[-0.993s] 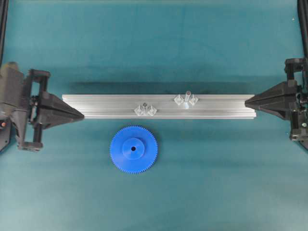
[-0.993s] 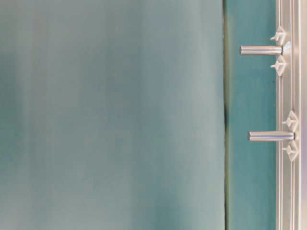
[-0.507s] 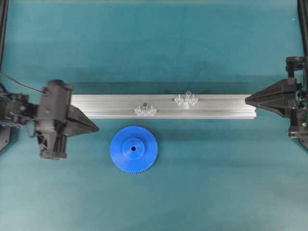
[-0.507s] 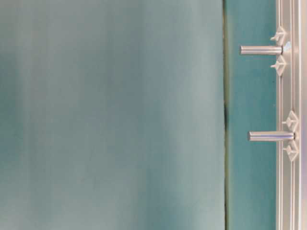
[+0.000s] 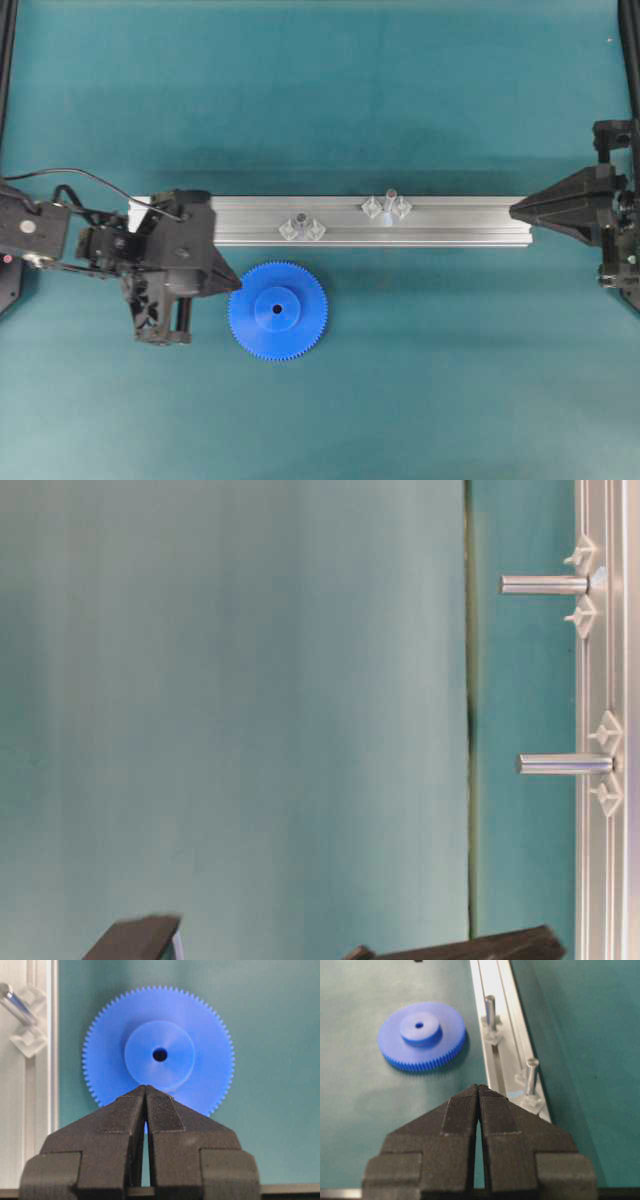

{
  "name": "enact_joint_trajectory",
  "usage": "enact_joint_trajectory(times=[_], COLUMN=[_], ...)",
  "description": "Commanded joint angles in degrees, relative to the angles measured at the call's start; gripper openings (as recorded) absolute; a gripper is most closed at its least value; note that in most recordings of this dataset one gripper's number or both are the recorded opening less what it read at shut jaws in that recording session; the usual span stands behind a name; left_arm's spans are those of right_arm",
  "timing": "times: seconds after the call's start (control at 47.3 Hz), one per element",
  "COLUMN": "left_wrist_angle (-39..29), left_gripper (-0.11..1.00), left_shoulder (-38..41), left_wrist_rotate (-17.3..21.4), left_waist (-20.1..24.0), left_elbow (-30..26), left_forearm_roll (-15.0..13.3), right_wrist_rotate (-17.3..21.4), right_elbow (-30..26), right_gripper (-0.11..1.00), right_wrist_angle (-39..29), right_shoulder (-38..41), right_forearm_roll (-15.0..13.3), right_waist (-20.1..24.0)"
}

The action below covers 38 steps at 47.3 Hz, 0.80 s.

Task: Find the location of the shaft and insert the large gear.
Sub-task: 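Move the left gripper toward the blue gear in front of the rail, then lower the left gripper over the gear hub and close on it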

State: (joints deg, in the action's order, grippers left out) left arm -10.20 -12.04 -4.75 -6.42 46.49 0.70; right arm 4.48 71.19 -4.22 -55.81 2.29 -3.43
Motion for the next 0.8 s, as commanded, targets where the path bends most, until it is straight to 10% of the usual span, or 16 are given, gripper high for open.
enact_joint_trajectory(times=[0.0, 0.782], left_wrist_angle=[-1.6, -18.7], left_gripper=[0.01, 0.01], left_shoulder=[0.5, 12.1], left_wrist_rotate=[-0.8, -0.9], left_waist=[-0.4, -0.9], left_elbow=[-3.3, -16.7], left_forearm_roll=[0.2, 0.1], right_wrist_rotate=[0.5, 0.6], right_elbow=[-0.6, 0.9], right_gripper=[0.01, 0.01], right_wrist_angle=[0.3, 0.4], right_shoulder=[0.4, 0.3], right_forearm_roll=[0.1, 0.1], right_waist=[-0.3, -1.1])
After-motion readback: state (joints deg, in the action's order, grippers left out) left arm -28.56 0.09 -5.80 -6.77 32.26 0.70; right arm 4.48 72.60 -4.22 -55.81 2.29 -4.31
